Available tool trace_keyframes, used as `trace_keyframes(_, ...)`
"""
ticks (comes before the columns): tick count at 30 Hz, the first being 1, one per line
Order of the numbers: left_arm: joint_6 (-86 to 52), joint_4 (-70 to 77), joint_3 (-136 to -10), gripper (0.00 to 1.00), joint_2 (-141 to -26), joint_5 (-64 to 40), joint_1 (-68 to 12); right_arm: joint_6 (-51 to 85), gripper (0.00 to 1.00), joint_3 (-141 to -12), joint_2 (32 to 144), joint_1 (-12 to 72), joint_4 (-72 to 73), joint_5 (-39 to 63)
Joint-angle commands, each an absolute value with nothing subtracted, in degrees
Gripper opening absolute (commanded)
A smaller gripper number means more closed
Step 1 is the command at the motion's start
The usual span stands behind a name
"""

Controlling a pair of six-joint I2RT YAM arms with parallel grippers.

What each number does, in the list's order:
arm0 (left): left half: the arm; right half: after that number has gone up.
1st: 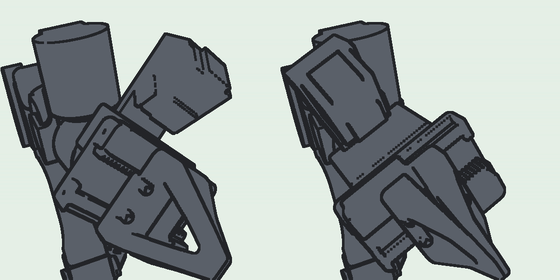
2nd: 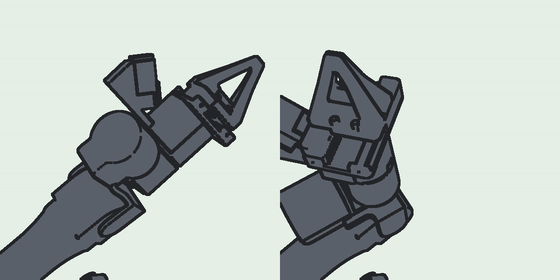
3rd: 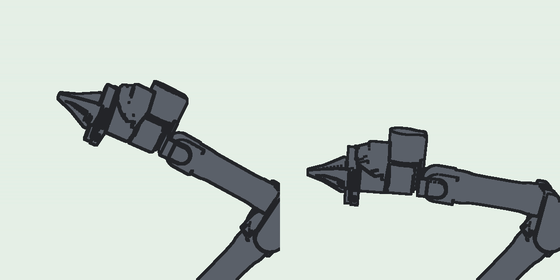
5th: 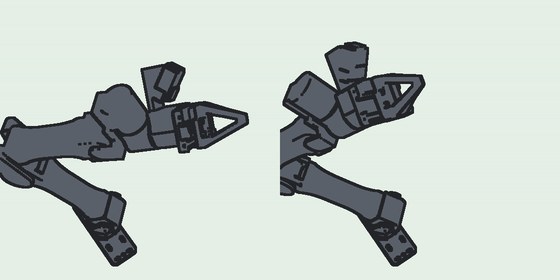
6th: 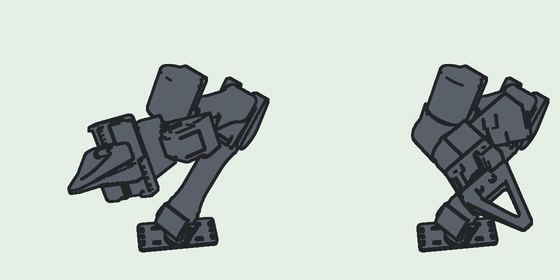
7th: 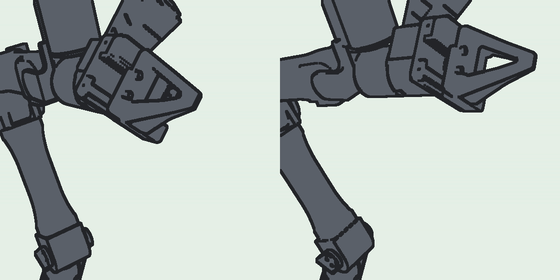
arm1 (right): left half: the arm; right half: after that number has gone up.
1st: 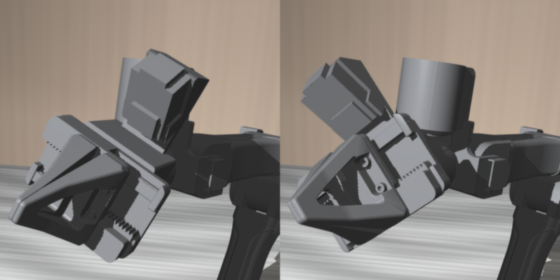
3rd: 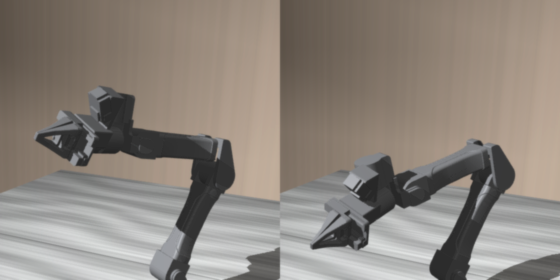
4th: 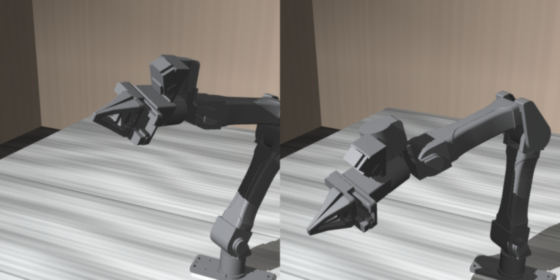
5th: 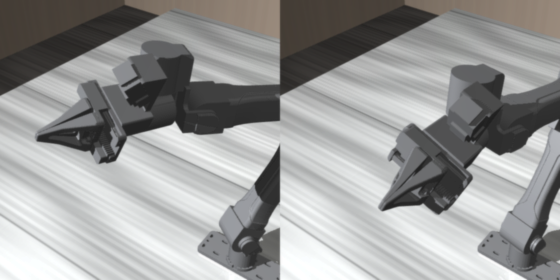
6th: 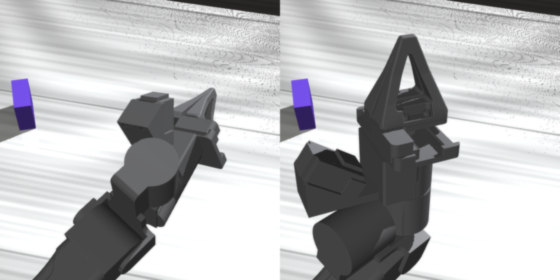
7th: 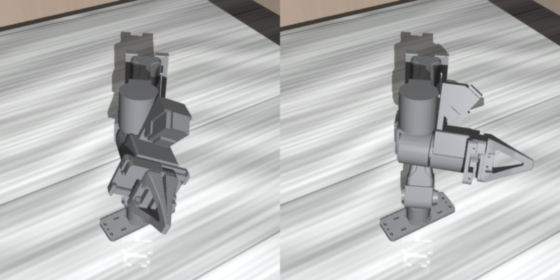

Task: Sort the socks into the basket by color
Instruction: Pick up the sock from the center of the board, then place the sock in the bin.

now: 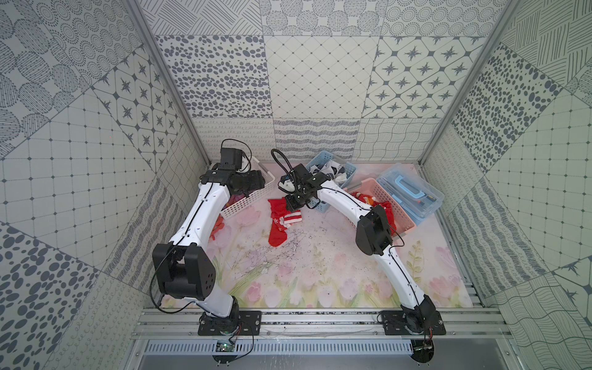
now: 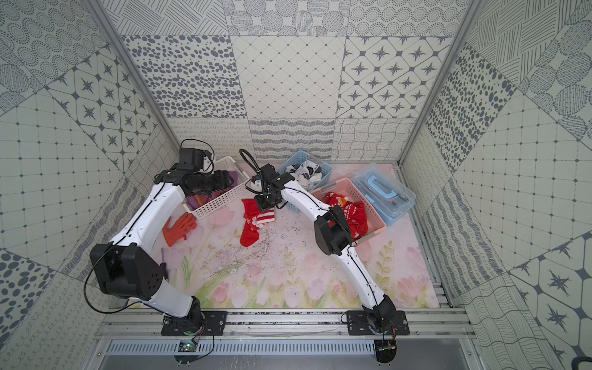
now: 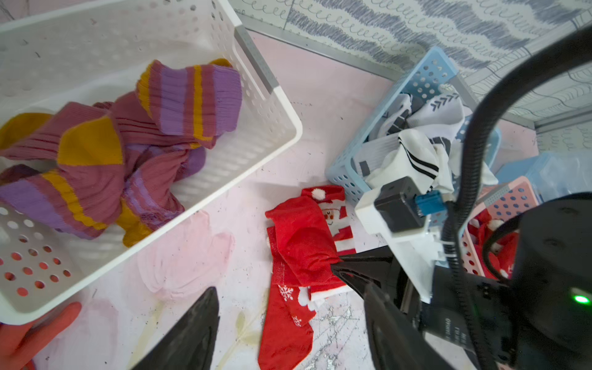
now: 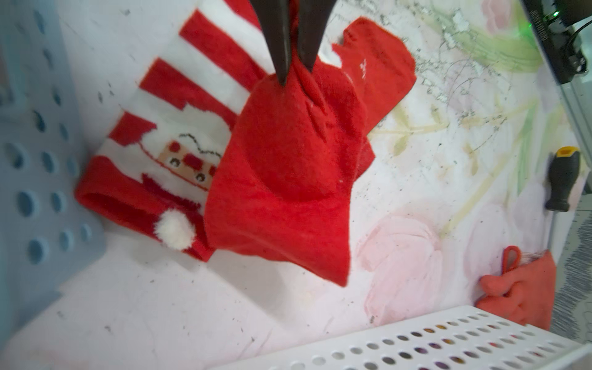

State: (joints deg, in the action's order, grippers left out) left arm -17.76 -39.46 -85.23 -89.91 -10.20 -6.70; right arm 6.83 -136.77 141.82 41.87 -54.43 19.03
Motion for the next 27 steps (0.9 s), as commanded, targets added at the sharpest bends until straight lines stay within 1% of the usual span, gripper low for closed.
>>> trace_keyframes(1, -17.5, -37.4, -82.3, 0.72, -87.2, -8.3, -8.7, 6.3, 0.0, -134.2, 133.7, 42.2, -50.6, 21.7)
trace_keyframes(4, -17.8, -36.7, -79.9, 0.72, -85.3, -8.7, -9.4, 7.2, 0.0, -130.2, 129.8, 42.1, -50.3, 21.4)
trace_keyframes(10, -17.2, -37.4, -77.5, 0.72, -84.8, -7.6, -14.2, 12.3, 0.0, -112.6, 116.0, 38.5, -42.1, 20.5)
trace_keyframes(13, -17.7, -36.7, -76.3, 0.73, -86.0, -7.0, -17.1, 12.7, 0.0, -107.5, 110.1, 36.7, -41.6, 19.8)
trace_keyframes(17, -18.1, -35.5, -76.3, 0.73, -89.4, -6.5, -21.2, 13.5, 0.0, -100.3, 102.3, 33.6, -41.5, 17.0)
trace_keyframes(21, -18.2, -35.2, -78.2, 0.74, -94.8, -5.0, -25.3, 16.1, 0.0, -92.3, 95.0, 28.4, -41.2, 15.0)
trace_keyframes(27, -17.8, -34.6, -81.6, 0.74, -102.4, -4.1, -28.5, 19.0, 0.0, -82.5, 88.2, 20.6, -40.8, 11.9)
